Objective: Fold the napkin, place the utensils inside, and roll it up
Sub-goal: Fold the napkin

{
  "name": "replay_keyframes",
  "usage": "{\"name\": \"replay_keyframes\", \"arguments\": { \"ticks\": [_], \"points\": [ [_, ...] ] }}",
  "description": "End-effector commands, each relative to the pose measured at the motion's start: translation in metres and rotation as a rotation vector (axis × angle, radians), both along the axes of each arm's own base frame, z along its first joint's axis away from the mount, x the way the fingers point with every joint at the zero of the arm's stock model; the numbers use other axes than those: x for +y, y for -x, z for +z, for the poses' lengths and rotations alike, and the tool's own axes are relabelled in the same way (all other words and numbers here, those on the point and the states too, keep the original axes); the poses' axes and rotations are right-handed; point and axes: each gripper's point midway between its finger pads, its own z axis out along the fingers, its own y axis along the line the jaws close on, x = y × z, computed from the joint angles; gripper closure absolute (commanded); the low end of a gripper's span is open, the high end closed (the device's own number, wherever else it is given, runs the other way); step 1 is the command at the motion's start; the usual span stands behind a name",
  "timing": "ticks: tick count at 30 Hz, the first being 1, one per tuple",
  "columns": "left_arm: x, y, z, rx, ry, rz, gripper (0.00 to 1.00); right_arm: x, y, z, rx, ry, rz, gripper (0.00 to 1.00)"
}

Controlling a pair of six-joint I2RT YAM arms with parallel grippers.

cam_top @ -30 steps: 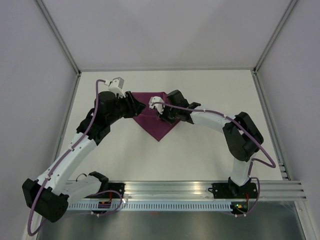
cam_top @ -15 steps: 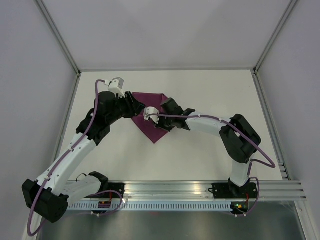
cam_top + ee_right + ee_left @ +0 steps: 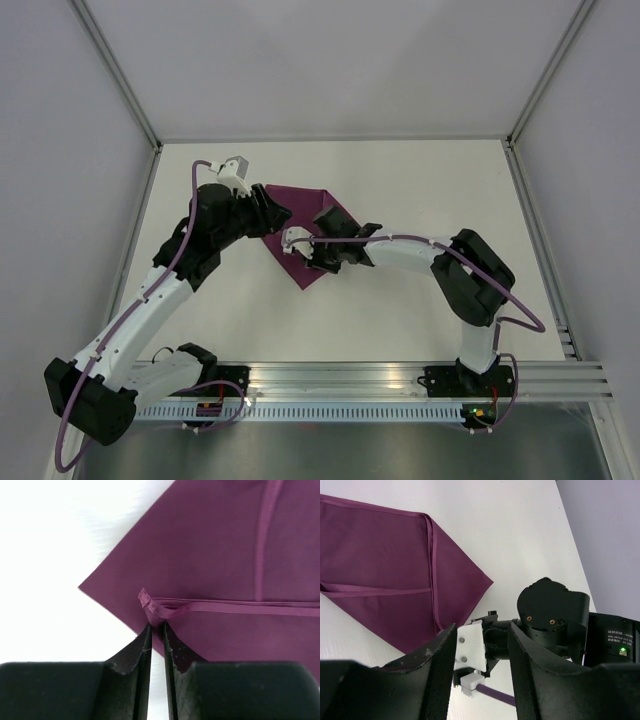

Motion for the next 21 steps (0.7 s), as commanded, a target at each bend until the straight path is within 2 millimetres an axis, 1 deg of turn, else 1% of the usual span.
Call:
{"name": "replay_keyframes", "arguments": {
  "ticks": [1, 2, 3, 5, 6, 9, 12, 13, 14, 16, 17, 18, 19, 20, 21],
  "points": [
    [-0.002, -0.002, 0.011, -0.012, 0.025, 0.012, 0.49, 0.007, 0.022, -0.007, 0.054, 0.01, 0.071, 0.78],
    [-0.003, -0.003, 0.012, -0.014, 0.024, 0.011, 0.48, 0.009, 0.027, -0.011, 0.059, 0.021, 0.082, 0.77],
    [-0.003, -0.004, 0.014, -0.015, 0.025, 0.011, 0.48, 0.009, 0.03, -0.013, 0.064, 0.029, 0.09, 0.72],
    [-0.004, -0.006, 0.016, -0.018, 0.026, 0.009, 0.48, 0.013, 0.033, -0.012, 0.07, 0.022, 0.096, 0.66],
    [-0.005, -0.007, 0.017, -0.021, 0.025, 0.009, 0.48, 0.013, 0.034, -0.01, 0.074, 0.017, 0.095, 0.6],
    [-0.005, -0.009, 0.019, -0.023, 0.024, 0.014, 0.47, 0.019, 0.034, 0.003, 0.075, -0.013, 0.095, 0.52],
    [-0.003, -0.013, 0.023, -0.028, 0.027, 0.037, 0.47, 0.024, 0.032, 0.021, 0.067, -0.045, 0.09, 0.49],
    [-0.002, -0.015, 0.023, -0.028, 0.027, 0.045, 0.47, 0.026, 0.028, 0.028, 0.058, -0.058, 0.086, 0.47],
    [0.001, -0.018, 0.026, -0.036, 0.028, 0.067, 0.47, 0.025, 0.029, 0.035, 0.059, -0.064, 0.087, 0.45],
    [0.006, -0.025, 0.025, -0.028, 0.024, 0.102, 0.47, 0.022, 0.024, 0.045, 0.057, -0.087, 0.078, 0.45],
    [0.008, -0.028, 0.024, -0.021, 0.026, 0.115, 0.47, 0.02, 0.023, 0.054, 0.058, -0.104, 0.071, 0.45],
    [0.011, -0.032, 0.023, -0.012, 0.033, 0.133, 0.46, 0.018, 0.022, 0.059, 0.063, -0.114, 0.064, 0.45],
    [0.014, -0.037, 0.016, 0.009, 0.031, 0.143, 0.46, 0.014, 0.018, 0.065, 0.074, -0.135, 0.056, 0.44],
    [0.023, -0.042, 0.012, 0.024, 0.033, 0.176, 0.47, 0.009, 0.016, 0.075, 0.078, -0.149, 0.039, 0.44],
    [0.027, -0.046, 0.007, 0.042, 0.041, 0.201, 0.48, 0.006, 0.012, 0.081, 0.077, -0.162, 0.027, 0.44]
  ]
}}
